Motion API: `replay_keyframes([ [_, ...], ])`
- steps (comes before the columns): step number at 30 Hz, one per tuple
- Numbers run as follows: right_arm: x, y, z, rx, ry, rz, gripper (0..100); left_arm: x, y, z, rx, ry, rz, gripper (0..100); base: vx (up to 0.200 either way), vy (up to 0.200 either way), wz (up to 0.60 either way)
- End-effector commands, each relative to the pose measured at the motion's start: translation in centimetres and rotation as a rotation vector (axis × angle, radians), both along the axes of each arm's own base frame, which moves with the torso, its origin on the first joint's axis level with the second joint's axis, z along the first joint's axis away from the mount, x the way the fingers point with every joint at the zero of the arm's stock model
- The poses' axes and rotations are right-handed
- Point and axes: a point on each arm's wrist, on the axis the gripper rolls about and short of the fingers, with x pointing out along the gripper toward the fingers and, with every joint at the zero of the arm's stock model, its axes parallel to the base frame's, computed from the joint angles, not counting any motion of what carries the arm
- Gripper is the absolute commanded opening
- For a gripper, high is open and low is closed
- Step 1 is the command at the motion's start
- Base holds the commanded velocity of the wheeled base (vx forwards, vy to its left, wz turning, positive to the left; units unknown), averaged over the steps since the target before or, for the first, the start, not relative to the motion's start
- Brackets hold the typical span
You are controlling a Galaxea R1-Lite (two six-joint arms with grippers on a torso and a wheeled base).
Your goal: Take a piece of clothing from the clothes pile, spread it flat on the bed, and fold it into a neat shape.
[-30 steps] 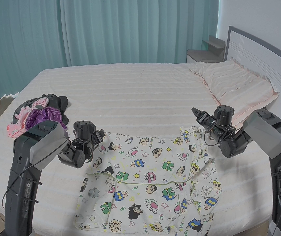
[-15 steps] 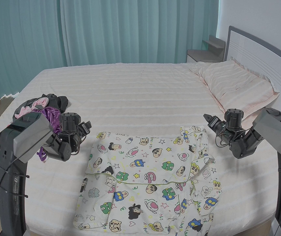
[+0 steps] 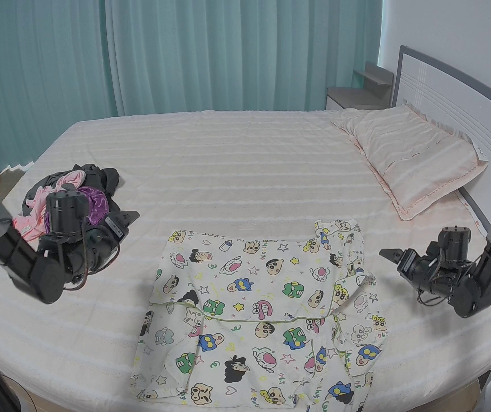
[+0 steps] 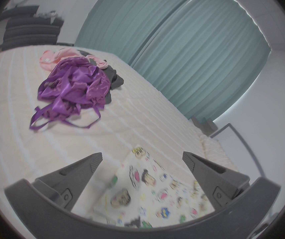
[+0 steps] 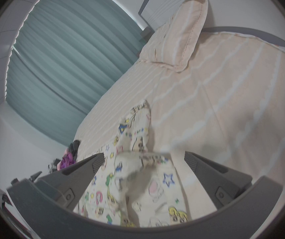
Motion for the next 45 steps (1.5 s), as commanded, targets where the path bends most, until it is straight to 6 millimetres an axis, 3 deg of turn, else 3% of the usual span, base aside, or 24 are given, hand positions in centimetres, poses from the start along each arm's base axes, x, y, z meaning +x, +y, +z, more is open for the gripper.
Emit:
replay_keyframes([
  [1,-4.6,-1.1,-2.4,-0.027,0.079,0.132,100,-8.0,-0.1,3.2,-0.137,-0.032,-0.088,100,0.000,0.000,0.00],
  [7,-4.7,-1.8,-4.8,-0.067,0.062,0.207,100,-9.5,-0.1,2.1,-0.153,0.018,-0.085,100,0.000,0.000,0.00],
  [13,-3.6,-0.5,-7.6,-0.070,0.067,0.267,100,-9.6,-1.6,1.5,-0.250,0.071,-0.132,100,0.000,0.000,0.00],
  [20,-2.5,-0.4,-8.1,-0.075,0.046,0.271,100,-9.3,-1.8,1.0,-0.263,0.094,-0.128,100,0.000,0.000,0.00],
  [35,-2.7,0.6,-8.5,-0.073,0.042,0.310,100,-9.2,-1.8,0.7,-0.264,0.107,-0.128,100,0.000,0.000,0.00],
  [36,-2.7,0.6,-8.8,-0.073,0.051,0.308,0,-9.2,-1.9,0.6,-0.263,0.110,-0.128,100,0.000,0.000,0.00],
  [45,-2.6,-1.0,-8.4,-0.076,0.026,0.252,0,-9.0,-1.9,0.4,-0.261,0.117,-0.126,100,0.000,0.000,0.00],
])
